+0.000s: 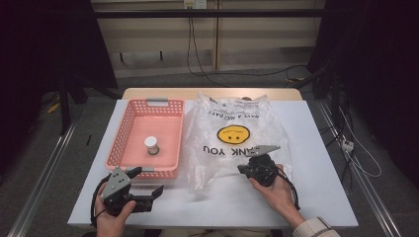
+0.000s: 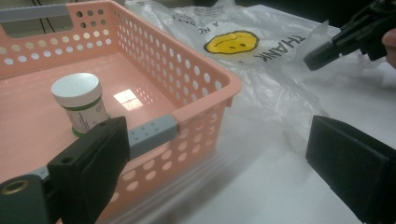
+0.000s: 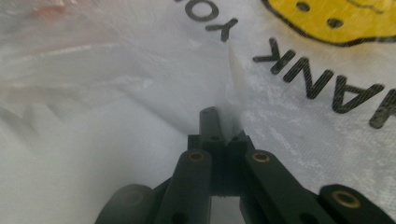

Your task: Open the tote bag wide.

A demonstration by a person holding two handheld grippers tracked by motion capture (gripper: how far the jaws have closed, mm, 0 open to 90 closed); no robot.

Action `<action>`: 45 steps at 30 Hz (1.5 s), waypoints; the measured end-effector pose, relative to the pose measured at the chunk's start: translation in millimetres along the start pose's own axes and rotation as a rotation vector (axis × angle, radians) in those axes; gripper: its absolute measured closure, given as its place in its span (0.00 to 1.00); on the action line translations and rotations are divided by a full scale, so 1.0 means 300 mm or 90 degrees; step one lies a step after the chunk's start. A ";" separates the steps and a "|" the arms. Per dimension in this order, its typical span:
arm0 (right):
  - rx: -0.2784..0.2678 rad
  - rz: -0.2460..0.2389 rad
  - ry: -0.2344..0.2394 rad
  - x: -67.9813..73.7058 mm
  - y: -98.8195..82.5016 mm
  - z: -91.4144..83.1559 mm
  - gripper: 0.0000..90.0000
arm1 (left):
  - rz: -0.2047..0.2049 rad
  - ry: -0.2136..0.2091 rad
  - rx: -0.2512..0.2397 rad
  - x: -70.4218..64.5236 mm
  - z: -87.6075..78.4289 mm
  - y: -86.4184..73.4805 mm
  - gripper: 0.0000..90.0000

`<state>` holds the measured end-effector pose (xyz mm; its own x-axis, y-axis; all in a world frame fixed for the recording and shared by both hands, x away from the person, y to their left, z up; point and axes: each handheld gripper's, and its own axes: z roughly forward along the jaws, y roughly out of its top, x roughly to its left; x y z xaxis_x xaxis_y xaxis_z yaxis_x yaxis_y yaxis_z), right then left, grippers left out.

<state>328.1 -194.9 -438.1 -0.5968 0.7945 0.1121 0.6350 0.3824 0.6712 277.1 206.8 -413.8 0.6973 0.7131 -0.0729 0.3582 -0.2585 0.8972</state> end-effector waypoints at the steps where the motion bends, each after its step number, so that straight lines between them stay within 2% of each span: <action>1: -0.011 0.003 -0.001 -0.001 0.003 -0.009 1.00 | 0.001 0.000 0.000 0.000 0.000 0.000 0.07; 7: -0.056 0.007 0.007 -0.009 0.030 -0.058 1.00 | 0.000 0.001 0.000 0.000 0.001 0.000 0.07; 32: -0.177 0.021 0.028 -0.060 0.205 -0.178 1.00 | -0.003 0.003 -0.004 0.002 -0.001 0.000 0.07; 45: -0.234 0.007 0.046 -0.071 0.290 -0.224 1.00 | -0.003 0.002 -0.004 0.002 -0.002 0.000 0.07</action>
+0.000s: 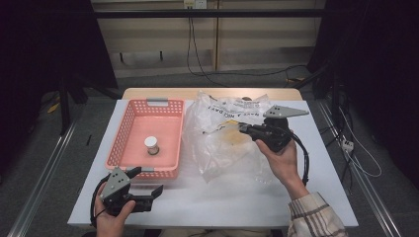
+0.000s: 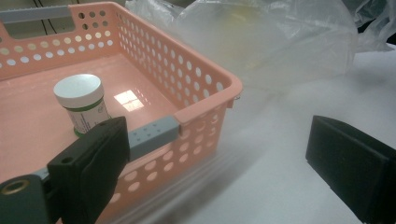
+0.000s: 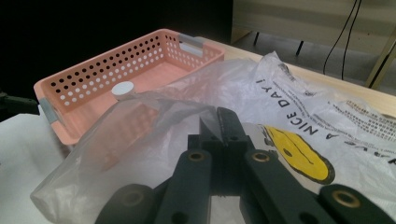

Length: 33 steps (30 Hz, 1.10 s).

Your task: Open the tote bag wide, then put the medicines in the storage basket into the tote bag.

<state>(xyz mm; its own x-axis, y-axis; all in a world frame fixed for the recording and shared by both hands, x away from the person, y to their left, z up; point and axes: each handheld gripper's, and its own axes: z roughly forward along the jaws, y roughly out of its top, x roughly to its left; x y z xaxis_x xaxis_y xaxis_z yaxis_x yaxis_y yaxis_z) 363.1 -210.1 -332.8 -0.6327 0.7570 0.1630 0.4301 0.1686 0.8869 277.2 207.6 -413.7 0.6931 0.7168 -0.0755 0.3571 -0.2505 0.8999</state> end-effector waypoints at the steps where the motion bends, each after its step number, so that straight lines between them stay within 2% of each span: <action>1: -0.004 0.000 0.002 -0.001 0.005 -0.001 1.00 | 0.000 0.000 0.000 0.000 0.000 0.000 0.07; 8: -0.041 -0.001 0.006 -0.011 0.026 -0.014 1.00 | -0.003 -0.003 -0.001 0.000 -0.001 -0.001 0.07; 20: -0.033 0.001 0.012 -0.016 0.018 0.007 1.00 | -0.016 -0.002 -0.013 0.018 -0.014 0.000 0.07; 24: -0.033 0.002 0.015 -0.019 0.012 0.001 1.00 | -0.008 -0.003 -0.008 0.014 -0.015 0.002 0.07; 30: -0.032 0.004 0.014 -0.023 0.011 -0.001 1.00 | 0.027 -0.022 0.007 0.003 -0.003 0.010 0.07; 33: -0.028 0.004 0.017 -0.023 0.010 -0.004 1.00 | 0.024 -0.036 0.000 0.005 -0.007 0.023 0.08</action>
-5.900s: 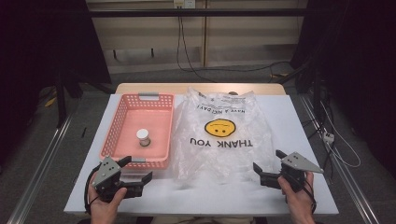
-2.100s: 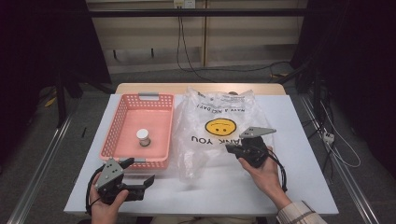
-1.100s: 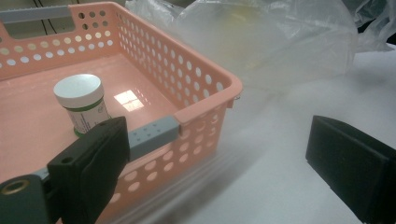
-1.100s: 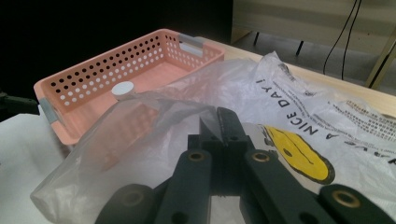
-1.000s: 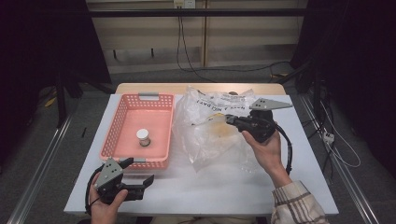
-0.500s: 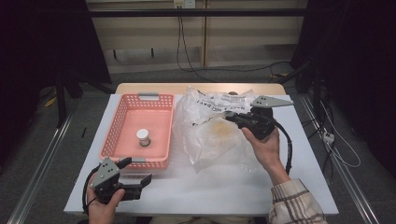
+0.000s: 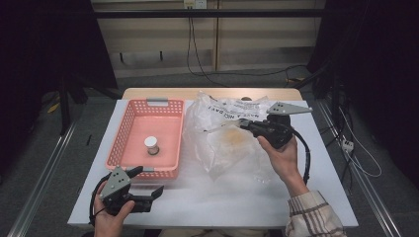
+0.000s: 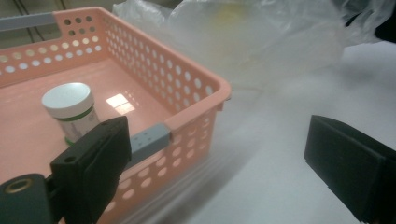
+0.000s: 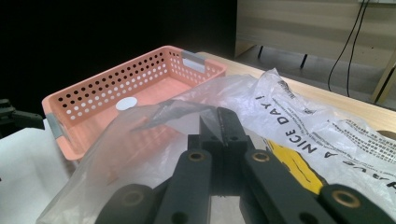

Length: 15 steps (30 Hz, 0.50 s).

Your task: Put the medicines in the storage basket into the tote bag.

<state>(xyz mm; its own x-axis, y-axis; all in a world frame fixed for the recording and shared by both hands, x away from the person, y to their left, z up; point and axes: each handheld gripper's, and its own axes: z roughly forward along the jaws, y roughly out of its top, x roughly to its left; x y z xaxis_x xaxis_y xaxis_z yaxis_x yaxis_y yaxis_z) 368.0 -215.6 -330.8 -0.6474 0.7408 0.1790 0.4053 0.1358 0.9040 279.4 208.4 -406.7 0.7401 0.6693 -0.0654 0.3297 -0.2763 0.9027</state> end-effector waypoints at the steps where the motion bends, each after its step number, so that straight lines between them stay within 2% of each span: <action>1: -0.002 0.003 0.006 0.001 -0.001 0.000 1.00 | -0.002 -0.003 -0.003 0.001 -0.002 0.006 0.10; 3: -0.002 -0.002 0.009 0.004 0.000 0.001 1.00 | -0.011 -0.013 -0.008 0.003 -0.005 0.020 0.10; 6: 0.000 -0.005 0.012 0.005 0.000 0.002 1.00 | -0.002 -0.003 -0.006 0.008 -0.006 0.047 0.09; 10: 0.000 -0.001 0.017 0.008 -0.003 0.000 1.00 | -0.002 0.008 0.016 0.025 -0.003 0.076 0.09; 12: 0.001 -0.003 0.019 0.011 -0.004 0.002 1.00 | 0.000 0.007 0.026 0.040 0.000 0.089 0.09; 15: 0.000 -0.005 0.022 0.012 -0.003 0.004 1.00 | -0.001 0.020 0.047 0.070 0.012 0.111 0.09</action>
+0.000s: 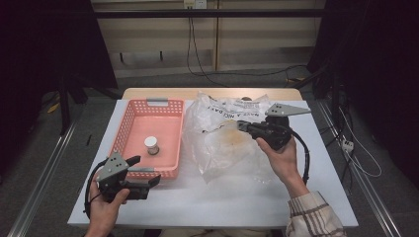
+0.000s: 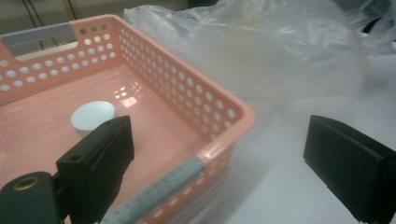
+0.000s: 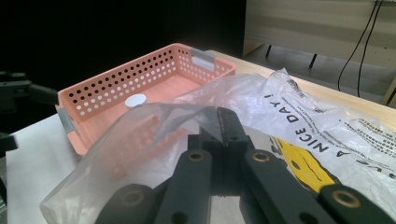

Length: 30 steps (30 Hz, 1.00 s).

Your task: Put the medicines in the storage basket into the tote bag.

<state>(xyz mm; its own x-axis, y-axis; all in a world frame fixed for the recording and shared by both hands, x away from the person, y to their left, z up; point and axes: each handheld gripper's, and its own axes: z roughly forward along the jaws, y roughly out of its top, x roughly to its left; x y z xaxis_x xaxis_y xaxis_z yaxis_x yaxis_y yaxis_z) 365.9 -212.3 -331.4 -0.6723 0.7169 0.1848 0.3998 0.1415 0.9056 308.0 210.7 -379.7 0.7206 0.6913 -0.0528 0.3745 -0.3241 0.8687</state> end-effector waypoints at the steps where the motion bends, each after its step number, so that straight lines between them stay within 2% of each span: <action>1: 0.002 0.000 0.000 -0.001 -0.001 0.001 1.00 | 0.006 0.005 0.005 0.012 0.006 0.008 0.09; 2: 0.004 0.000 -0.001 -0.002 -0.002 0.002 1.00 | 0.009 0.017 0.011 0.025 0.010 0.015 0.10; 4: 0.004 0.000 -0.002 -0.002 -0.002 0.002 1.00 | 0.002 0.020 0.010 0.048 0.022 0.028 0.10; 7: -0.001 0.001 -0.002 -0.003 -0.001 -0.002 1.00 | 0.009 0.029 0.036 0.081 0.042 0.044 0.10; 11: 0.001 0.001 -0.003 -0.003 -0.003 -0.003 1.00 | -0.020 0.024 0.062 0.129 0.068 0.063 0.10; 14: 0.004 0.002 -0.001 -0.002 -0.005 0.001 1.00 | -0.024 0.009 0.071 0.149 0.088 0.074 0.10; 16: 0.006 0.002 -0.003 -0.002 -0.008 0.005 1.00 | -0.011 0.004 0.079 0.159 0.099 0.083 0.10; 17: 0.008 0.002 -0.002 -0.003 -0.010 0.008 1.00 | -0.007 0.011 0.083 0.164 0.106 0.088 0.10; 22: 0.013 0.002 -0.001 -0.001 -0.011 0.021 1.00 | -0.013 0.017 0.094 0.195 0.134 0.110 0.11; 25: 0.016 0.000 0.002 -0.001 -0.013 0.024 1.00 | -0.006 0.025 0.106 0.212 0.155 0.122 0.11; 26: 0.017 0.000 0.003 0.000 -0.014 0.026 1.00 | -0.011 0.025 0.106 0.217 0.161 0.126 0.12; 29: 0.020 0.001 0.003 -0.003 -0.018 0.029 1.00 | 0.001 0.032 0.111 0.230 0.180 0.141 0.16; 30: 0.022 0.001 0.003 -0.003 -0.019 0.030 1.00 | -0.005 0.034 0.108 0.235 0.188 0.144 0.16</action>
<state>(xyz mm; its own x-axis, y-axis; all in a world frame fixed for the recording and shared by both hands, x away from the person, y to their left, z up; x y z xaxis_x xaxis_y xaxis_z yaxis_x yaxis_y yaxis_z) 369.8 -207.7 -340.0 -0.6739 0.7144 0.1883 0.4221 0.1631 0.8918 407.9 209.2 -373.6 0.6872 0.7259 -0.0298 0.4770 -0.4198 0.7722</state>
